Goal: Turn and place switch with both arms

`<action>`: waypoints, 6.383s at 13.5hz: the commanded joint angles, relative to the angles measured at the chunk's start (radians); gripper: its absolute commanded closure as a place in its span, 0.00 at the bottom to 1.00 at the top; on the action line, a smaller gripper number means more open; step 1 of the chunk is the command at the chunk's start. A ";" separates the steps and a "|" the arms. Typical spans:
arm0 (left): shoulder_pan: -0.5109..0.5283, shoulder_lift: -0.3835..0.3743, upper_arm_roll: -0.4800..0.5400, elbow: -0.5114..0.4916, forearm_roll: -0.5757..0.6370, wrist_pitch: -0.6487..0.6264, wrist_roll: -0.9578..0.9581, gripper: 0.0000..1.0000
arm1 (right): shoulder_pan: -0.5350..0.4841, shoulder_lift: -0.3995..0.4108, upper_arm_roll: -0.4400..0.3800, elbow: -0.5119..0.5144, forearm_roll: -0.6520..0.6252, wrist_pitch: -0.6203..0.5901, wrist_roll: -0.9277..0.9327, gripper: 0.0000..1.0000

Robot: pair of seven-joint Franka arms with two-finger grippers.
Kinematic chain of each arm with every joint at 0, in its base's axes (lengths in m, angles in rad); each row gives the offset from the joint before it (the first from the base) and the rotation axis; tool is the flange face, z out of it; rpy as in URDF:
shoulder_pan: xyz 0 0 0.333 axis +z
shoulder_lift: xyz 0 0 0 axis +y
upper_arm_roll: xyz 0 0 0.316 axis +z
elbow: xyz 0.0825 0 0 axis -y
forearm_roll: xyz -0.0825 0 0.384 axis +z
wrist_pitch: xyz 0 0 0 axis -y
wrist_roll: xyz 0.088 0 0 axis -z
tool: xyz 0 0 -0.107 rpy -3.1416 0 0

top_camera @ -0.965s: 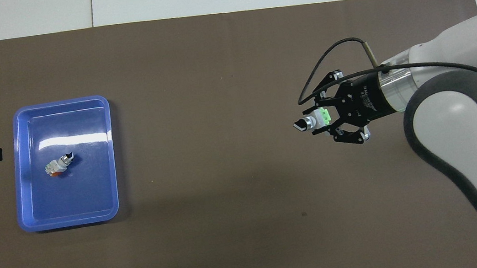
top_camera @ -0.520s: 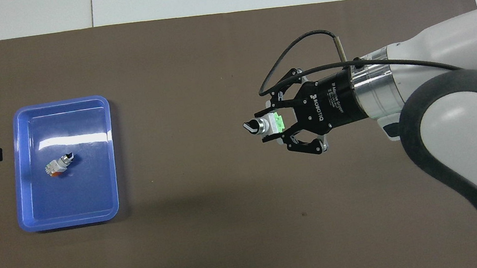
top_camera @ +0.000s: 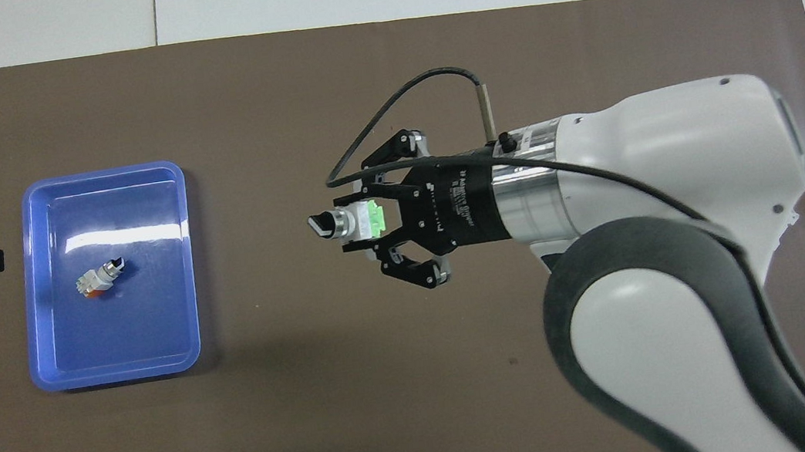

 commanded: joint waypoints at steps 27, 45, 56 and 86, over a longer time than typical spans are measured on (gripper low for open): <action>-0.091 -0.040 -0.026 -0.165 -0.738 0.107 -0.635 0.59 | 0.095 0.072 -0.004 0.056 -0.054 0.092 0.197 1.00; -0.081 -0.041 -0.014 -0.168 -0.761 0.073 -0.624 0.87 | 0.095 0.072 -0.004 0.056 -0.059 0.089 0.197 1.00; -0.090 -0.052 -0.026 -0.180 -0.769 0.071 -0.774 1.00 | 0.095 0.072 -0.004 0.054 -0.059 0.087 0.197 1.00; -0.094 -0.081 -0.023 -0.267 -0.613 0.344 -2.218 1.00 | 0.095 0.071 -0.004 0.053 -0.059 0.081 0.197 1.00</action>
